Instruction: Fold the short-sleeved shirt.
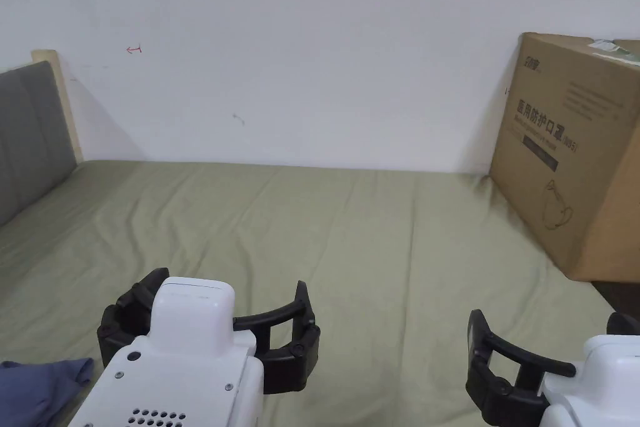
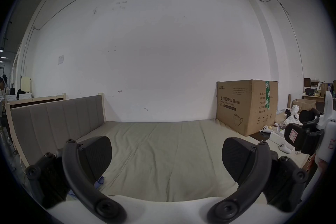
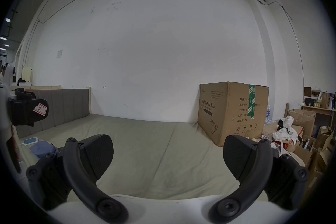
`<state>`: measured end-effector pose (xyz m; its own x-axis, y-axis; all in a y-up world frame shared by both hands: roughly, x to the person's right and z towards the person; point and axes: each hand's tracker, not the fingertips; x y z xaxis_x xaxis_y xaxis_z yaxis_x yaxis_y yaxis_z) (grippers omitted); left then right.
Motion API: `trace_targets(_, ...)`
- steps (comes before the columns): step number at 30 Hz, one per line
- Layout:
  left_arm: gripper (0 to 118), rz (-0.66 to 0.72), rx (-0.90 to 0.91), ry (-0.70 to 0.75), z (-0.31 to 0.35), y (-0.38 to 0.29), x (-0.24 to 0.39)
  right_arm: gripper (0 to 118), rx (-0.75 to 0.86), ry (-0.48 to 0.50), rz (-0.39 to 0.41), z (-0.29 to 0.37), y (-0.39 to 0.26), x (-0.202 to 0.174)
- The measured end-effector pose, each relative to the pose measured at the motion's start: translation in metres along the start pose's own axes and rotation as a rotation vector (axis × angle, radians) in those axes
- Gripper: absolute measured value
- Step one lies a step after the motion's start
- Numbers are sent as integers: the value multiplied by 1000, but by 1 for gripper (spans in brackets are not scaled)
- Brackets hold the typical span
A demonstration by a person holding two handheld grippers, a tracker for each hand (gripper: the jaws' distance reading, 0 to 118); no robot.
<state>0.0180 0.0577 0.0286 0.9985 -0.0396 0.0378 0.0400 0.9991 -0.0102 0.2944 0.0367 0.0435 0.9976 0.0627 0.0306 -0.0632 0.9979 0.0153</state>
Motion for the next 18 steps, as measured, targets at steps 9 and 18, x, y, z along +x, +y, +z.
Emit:
trace_targets(9, 118, 10, -102, 74, -11, 2, 10, 118, -43, 18, 5, -4, -4, -4)
trace_targets(18, 118, 3, -172, 97, -14, -6, 14, 118, -83, 29, 2, -6, -10, -6)
